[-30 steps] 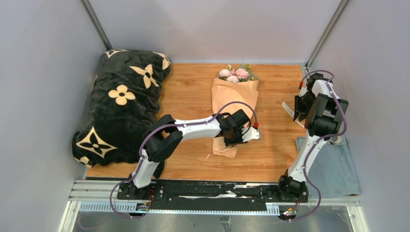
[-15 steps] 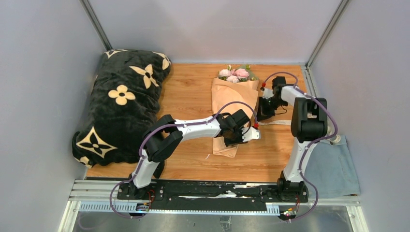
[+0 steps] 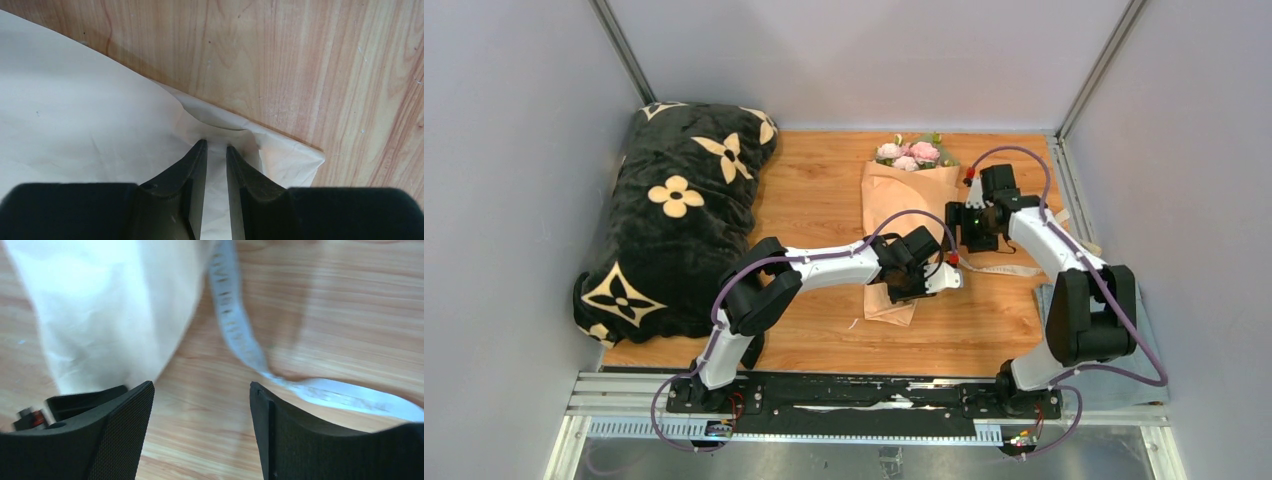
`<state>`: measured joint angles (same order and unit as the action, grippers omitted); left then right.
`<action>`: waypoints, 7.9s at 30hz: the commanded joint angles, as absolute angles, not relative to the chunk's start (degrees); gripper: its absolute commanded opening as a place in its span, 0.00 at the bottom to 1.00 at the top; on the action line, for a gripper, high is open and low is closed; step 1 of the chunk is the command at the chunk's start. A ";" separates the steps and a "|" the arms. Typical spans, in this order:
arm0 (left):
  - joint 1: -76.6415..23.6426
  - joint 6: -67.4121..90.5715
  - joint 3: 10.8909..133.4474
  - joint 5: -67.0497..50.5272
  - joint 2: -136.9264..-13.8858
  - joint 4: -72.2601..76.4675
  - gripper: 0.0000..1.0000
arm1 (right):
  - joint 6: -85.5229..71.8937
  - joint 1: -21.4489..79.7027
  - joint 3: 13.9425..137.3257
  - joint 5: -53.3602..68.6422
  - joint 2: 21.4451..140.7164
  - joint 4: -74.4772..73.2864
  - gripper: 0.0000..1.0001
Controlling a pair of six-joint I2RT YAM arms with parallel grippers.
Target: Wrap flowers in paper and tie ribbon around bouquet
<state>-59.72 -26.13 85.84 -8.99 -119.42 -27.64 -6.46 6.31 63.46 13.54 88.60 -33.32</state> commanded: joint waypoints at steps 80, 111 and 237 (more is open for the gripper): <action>-57.99 -57.16 101.66 -13.49 -138.15 1.99 0.00 | 9.48 2.37 99.37 45.32 132.63 -38.95 0.00; -58.68 -37.91 77.18 -23.96 -108.55 -53.50 0.00 | -16.01 4.18 87.89 50.60 119.83 -24.55 0.00; -35.08 -13.72 101.77 -17.23 -126.34 -34.58 0.00 | -6.22 -29.56 79.10 21.23 108.43 -25.25 0.00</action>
<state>-35.24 -11.07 99.11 -21.15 -126.52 -32.58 -4.60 -33.58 80.07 18.74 114.13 -24.27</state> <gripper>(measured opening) 0.005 0.007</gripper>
